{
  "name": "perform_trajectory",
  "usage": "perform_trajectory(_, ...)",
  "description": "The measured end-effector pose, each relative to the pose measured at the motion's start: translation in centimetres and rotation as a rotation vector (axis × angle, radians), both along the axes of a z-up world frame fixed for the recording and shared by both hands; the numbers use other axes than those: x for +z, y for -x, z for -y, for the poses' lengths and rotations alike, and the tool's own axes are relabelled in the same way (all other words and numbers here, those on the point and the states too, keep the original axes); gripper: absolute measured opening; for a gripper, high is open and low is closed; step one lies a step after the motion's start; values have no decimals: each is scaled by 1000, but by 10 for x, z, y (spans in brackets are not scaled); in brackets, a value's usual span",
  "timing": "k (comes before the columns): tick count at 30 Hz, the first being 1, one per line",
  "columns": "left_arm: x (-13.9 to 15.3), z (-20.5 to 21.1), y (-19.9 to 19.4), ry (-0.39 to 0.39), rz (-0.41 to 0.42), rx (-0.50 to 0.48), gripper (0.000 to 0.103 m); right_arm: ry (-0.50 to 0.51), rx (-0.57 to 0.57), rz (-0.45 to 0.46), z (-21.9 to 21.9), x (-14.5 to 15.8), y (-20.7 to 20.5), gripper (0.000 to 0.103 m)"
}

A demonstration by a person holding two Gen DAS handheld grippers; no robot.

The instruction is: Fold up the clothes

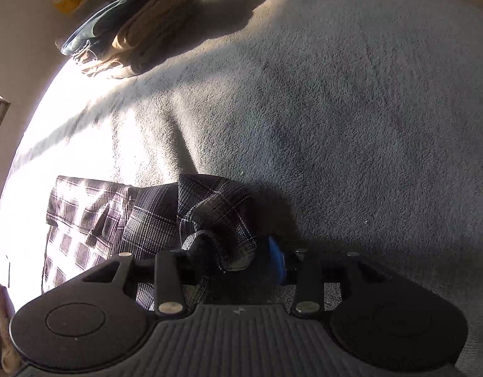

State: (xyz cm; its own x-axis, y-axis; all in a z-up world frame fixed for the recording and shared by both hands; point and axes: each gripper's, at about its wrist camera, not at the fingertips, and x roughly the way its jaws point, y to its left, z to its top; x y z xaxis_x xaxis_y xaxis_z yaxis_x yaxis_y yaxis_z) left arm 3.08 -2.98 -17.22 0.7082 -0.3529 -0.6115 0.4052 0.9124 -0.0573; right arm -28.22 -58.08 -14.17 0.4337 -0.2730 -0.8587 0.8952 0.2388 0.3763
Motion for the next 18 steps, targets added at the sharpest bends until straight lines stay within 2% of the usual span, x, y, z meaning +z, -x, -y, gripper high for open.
perform_trajectory(7, -13, 5, -1, -18, 63, 30, 103, -9, 29, -5, -8, -6, -10, 44)
perform_trajectory(12, -14, -5, -3, 40, 51, 23, 103, -55, 5, -3, -12, -20, -10, 44)
perform_trajectory(18, -13, -1, -1, 20, 58, 19, 103, -58, 9, -5, -13, -23, -14, 47)
